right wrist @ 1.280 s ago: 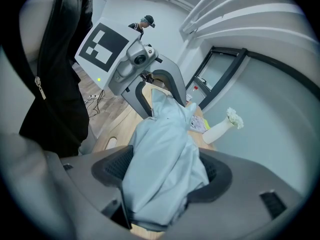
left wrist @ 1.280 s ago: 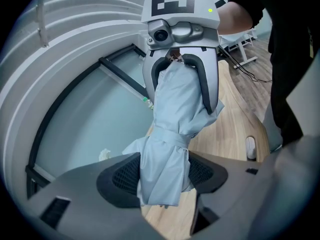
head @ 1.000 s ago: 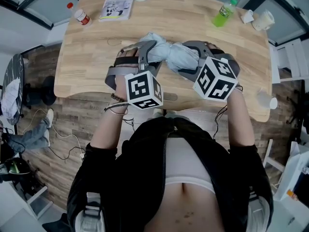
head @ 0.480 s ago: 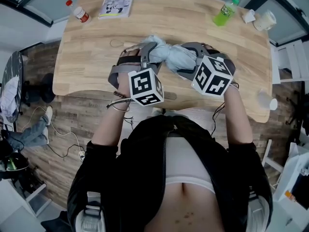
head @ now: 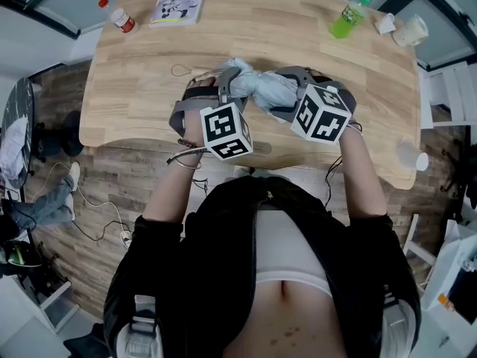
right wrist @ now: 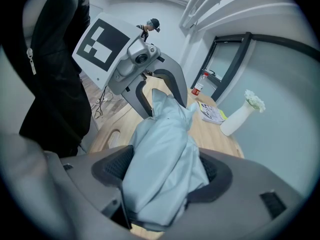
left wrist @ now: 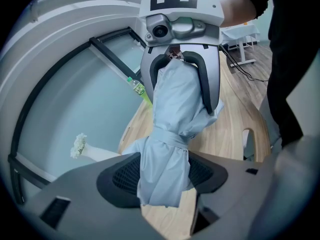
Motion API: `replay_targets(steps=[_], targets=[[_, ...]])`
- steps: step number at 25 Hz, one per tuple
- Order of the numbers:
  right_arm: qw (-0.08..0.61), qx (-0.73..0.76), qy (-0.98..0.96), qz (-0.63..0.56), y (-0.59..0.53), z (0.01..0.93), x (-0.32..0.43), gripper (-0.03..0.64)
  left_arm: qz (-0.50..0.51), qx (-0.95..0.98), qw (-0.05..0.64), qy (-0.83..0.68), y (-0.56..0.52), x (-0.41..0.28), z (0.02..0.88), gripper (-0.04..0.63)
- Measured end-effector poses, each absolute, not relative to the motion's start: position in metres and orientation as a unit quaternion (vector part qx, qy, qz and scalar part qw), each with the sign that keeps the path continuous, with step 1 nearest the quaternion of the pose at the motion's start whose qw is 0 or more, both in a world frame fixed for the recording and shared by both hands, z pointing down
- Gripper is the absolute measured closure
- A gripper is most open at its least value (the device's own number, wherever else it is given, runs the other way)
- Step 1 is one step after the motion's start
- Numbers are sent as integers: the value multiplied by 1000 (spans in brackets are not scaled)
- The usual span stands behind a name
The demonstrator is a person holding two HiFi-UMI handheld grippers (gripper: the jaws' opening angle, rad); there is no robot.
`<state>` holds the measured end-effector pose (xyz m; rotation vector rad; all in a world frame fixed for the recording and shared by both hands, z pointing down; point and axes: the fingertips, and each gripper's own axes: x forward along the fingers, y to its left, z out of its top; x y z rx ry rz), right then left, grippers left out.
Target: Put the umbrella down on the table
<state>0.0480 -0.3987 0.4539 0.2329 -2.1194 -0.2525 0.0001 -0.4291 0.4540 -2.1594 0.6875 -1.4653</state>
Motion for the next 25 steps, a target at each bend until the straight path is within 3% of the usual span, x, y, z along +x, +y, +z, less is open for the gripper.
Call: replay_targets(steps=[25], targets=[[470,61,-880,-41,-397,521,45,264,-561,-780,170,216,-425,-1,520,322]])
